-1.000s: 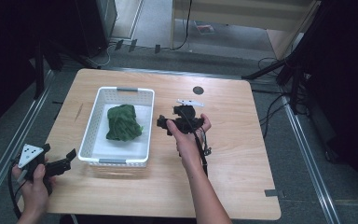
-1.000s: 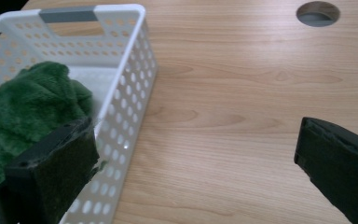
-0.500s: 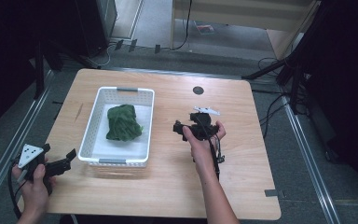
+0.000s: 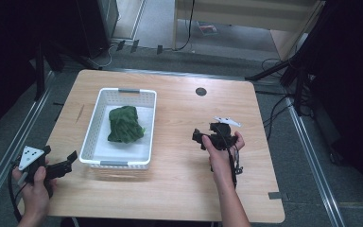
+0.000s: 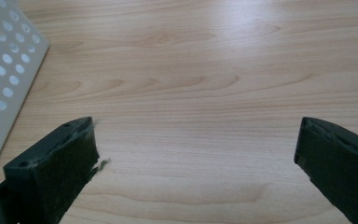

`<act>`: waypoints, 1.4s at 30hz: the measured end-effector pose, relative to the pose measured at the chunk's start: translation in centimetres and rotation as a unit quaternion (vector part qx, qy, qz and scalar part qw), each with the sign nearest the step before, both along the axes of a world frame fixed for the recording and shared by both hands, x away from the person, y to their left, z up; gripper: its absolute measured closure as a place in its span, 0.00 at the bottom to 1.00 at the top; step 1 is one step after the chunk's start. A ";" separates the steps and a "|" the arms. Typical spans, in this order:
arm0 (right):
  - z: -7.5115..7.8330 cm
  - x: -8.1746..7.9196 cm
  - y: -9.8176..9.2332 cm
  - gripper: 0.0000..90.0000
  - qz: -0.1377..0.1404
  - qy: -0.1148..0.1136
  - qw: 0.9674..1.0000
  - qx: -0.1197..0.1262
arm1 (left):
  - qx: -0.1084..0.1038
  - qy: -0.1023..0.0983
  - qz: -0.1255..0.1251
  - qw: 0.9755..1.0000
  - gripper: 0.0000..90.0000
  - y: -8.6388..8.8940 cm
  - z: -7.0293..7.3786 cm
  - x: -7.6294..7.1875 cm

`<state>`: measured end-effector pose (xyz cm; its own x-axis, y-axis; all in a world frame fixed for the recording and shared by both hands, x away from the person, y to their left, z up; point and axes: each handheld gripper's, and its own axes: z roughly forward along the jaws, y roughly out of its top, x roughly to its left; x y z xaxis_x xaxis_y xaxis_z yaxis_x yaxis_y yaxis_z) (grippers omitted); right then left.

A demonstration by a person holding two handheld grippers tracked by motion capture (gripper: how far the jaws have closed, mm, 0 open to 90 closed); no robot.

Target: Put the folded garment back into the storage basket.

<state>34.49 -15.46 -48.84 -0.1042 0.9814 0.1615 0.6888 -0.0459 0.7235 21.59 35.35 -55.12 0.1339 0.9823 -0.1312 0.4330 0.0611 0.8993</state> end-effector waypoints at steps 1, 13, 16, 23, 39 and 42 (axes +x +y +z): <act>-0.1 -0.1 -0.2 0.00 -0.004 0.003 1.000 0.002 | 0.000 0.001 0.000 1.000 0.00 0.0 0.0 0.0; -2.0 -1.5 -3.7 0.00 -0.017 0.000 1.000 -0.003 | 0.000 0.000 0.001 1.000 0.00 0.0 0.0 0.0; -2.5 -2.0 -4.8 0.00 -0.020 -0.001 1.000 -0.003 | 0.001 0.000 0.002 1.000 0.00 0.0 0.0 0.0; -3.2 -3.2 -7.3 0.00 -0.029 -0.009 1.000 0.003 | 0.001 0.000 0.003 1.000 0.00 0.0 0.0 0.0; -4.4 -5.8 -11.7 0.00 -0.047 -0.022 0.999 0.006 | 0.000 0.000 0.002 1.000 0.00 0.0 0.0 0.0; -4.6 -6.3 -12.4 0.00 -0.051 -0.025 0.998 0.004 | -0.001 0.000 0.002 1.000 0.00 0.0 0.0 0.0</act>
<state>28.22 -27.89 -53.47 -0.0125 0.9859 0.1671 0.6436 -0.1200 0.7559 21.57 35.37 -55.11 0.1292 0.9827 -0.1325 0.4329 0.0643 0.8991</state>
